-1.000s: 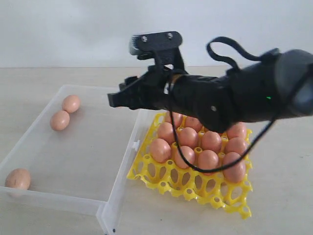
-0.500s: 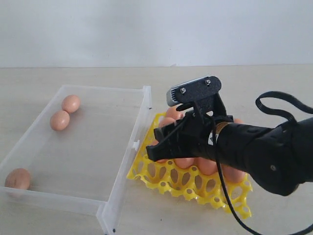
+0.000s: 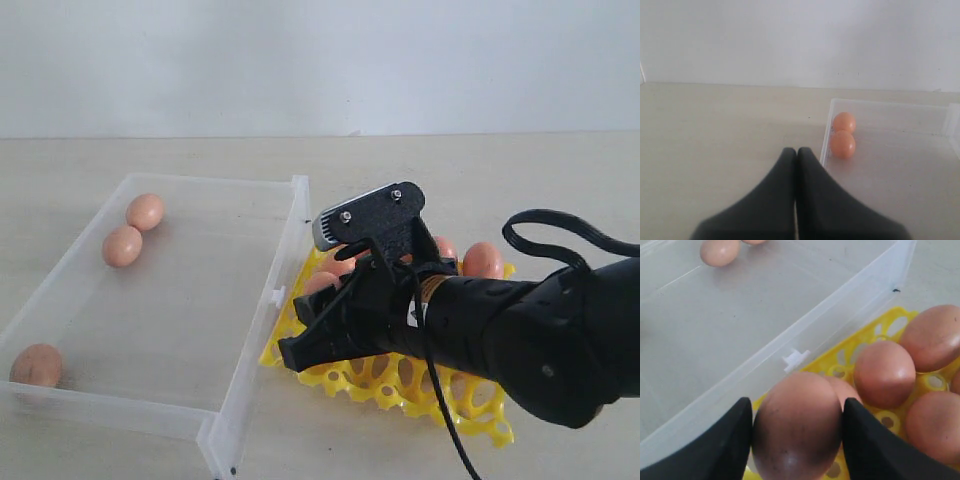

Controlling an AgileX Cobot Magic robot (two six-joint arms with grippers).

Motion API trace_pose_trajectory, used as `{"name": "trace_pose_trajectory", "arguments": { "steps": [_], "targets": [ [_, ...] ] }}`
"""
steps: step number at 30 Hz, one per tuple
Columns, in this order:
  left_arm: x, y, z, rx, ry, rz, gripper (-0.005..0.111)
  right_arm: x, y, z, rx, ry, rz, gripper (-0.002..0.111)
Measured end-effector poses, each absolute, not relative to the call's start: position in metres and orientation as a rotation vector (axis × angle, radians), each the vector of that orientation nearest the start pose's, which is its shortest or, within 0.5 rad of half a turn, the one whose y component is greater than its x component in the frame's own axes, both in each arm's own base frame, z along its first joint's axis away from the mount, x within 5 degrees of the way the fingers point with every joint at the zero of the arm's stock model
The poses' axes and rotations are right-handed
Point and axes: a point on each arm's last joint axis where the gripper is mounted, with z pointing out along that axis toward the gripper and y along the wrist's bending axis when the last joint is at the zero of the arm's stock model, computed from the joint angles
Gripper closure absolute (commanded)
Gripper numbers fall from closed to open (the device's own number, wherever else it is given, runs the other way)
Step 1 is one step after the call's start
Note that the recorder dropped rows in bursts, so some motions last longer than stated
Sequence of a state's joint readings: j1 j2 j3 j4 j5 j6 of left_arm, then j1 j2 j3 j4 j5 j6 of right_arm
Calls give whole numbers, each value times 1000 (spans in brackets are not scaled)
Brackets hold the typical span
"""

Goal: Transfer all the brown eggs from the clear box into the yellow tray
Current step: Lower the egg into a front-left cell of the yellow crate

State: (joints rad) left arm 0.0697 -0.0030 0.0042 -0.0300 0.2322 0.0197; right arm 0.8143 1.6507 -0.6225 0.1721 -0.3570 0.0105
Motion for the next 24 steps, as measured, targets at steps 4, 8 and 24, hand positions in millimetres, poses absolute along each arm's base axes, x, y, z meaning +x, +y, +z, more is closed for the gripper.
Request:
{"name": "trace_pose_trajectory", "arguments": {
  "steps": [4, 8, 24],
  "targets": [
    [55, 3, 191, -63, 1716, 39, 111, 204, 222, 160, -700, 2108, 512, 108],
    [55, 3, 191, -63, 1716, 39, 111, 199, 225, 159, -720, 2105, 520, 108],
    [55, 3, 191, -63, 1716, 39, 111, 193, 215, 152, -680, 2064, 521, 108]
  ]
}}
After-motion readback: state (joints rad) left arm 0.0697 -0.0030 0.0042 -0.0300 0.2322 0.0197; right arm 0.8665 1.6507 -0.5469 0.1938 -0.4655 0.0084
